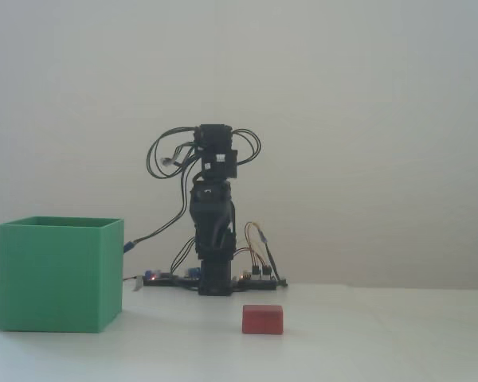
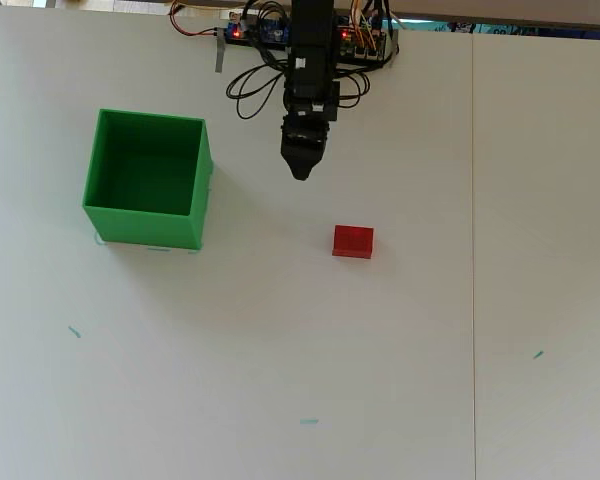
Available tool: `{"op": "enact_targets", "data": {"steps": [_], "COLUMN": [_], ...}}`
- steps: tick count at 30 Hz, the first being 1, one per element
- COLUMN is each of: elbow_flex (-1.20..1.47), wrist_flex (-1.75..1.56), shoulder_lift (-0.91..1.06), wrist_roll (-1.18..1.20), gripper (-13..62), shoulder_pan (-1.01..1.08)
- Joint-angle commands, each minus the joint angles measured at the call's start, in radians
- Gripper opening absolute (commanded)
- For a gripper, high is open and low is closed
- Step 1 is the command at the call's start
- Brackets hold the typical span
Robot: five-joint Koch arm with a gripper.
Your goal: Grasp a red block and put it in the green bin.
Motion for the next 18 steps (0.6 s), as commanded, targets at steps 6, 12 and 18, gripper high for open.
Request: {"op": "enact_targets", "data": {"steps": [6, 12, 18], "elbow_flex": [-0.106, -0.232, -0.328], "wrist_flex": [0.002, -0.005, -0.002], "shoulder_lift": [-0.117, -0.236, -0.311], "wrist_roll": [0.009, 0.005, -0.003], "gripper": [35.5, 35.4, 35.4], "shoulder_pan": [-0.008, 0.043, 0.075]}}
